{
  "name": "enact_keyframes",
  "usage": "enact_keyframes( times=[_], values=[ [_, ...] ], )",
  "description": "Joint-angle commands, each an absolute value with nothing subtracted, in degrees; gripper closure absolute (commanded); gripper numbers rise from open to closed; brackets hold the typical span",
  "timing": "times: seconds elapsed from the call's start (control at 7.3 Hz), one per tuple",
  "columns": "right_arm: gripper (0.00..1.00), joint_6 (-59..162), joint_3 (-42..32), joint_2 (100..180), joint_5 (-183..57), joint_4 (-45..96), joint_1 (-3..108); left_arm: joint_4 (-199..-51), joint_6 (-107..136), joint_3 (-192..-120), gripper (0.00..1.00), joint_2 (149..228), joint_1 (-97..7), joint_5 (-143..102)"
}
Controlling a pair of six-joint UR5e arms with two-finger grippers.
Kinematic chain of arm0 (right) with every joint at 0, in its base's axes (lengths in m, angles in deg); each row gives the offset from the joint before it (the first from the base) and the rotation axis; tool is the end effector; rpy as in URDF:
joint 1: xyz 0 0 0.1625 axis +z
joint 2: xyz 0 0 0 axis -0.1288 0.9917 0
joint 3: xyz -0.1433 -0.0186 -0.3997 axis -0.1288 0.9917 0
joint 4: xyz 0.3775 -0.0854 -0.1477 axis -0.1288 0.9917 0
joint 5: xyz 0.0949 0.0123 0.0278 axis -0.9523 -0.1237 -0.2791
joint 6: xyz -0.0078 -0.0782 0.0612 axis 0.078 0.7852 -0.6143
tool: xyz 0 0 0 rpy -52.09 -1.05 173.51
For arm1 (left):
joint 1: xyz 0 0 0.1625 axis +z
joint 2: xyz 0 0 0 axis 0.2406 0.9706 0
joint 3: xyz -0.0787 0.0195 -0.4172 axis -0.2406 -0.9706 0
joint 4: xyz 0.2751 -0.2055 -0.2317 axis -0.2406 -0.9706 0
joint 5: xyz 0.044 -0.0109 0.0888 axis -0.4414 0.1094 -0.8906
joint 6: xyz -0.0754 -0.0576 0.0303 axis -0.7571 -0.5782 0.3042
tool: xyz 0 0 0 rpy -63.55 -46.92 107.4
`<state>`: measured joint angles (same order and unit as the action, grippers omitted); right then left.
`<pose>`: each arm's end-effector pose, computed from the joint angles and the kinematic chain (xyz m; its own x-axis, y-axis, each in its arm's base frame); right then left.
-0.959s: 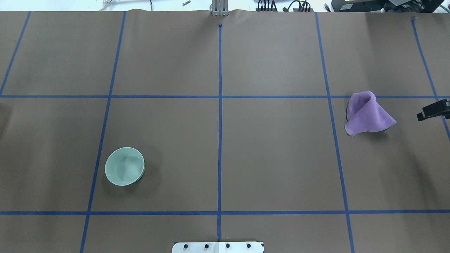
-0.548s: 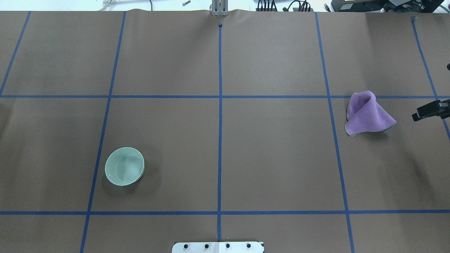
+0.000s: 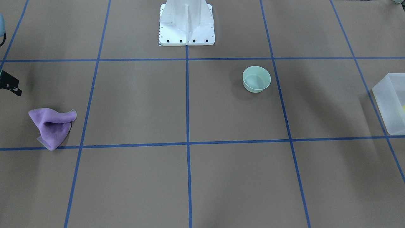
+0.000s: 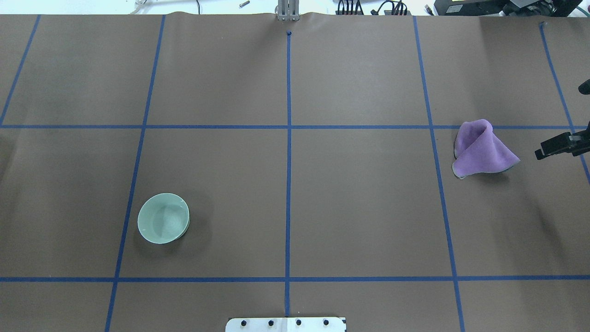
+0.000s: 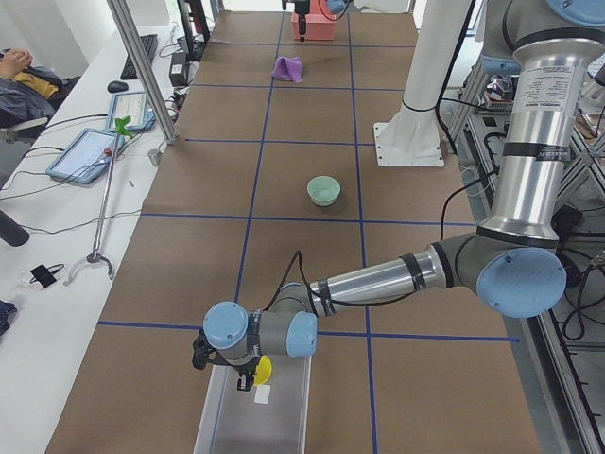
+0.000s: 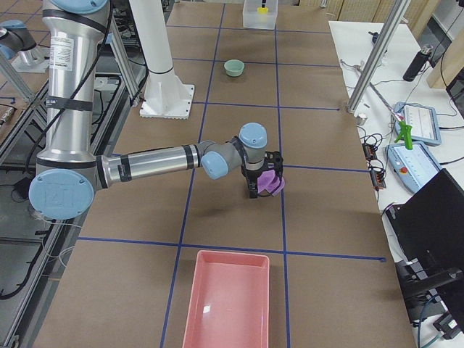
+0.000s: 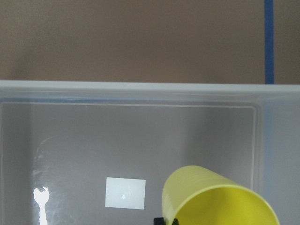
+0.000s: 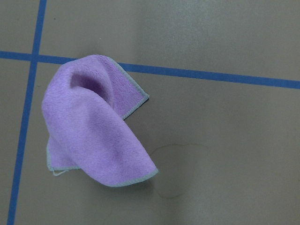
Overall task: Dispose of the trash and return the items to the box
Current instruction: 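Reach the right gripper to the lavender cloth and pinch it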
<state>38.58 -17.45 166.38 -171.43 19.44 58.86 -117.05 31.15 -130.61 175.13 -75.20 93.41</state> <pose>-0.1253 -0.4518 0.5433 0.6617 -0.1126 0.7413 0.0360 0.9923 0.1186 -0.0544 -0.5187 0.7769 0.7013 0.0414 -0.7117 -0.0383 0.9991 0.0205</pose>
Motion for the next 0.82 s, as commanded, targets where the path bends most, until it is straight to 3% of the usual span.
enact_keyframes(
  times=[0.0, 0.41, 0.55, 0.68],
  values=[
    [0.0, 38.08, -17.37, 165.23, -171.34, 19.44, 58.08, -115.87, 30.77, -135.86, 0.33, 174.63, -75.29, 93.63],
    [0.0, 32.47, -16.32, 160.75, -166.8, 18.65, 52.91, -100.99, 28.33, -151.2, 0.32, 175.15, -75.81, 93.54],
    [0.0, 29.84, -12.14, 158.21, -166.25, 14.3, 51.5, -98.83, 22.83, -157.28, 0.32, 174.72, -75.81, 93.46],
    [0.0, 26.51, -7.05, 156.62, -166.25, 8.25, 51.05, -98.81, 20.86, -158.9, 0.32, 174.63, -75.64, 93.54]
  ],
)
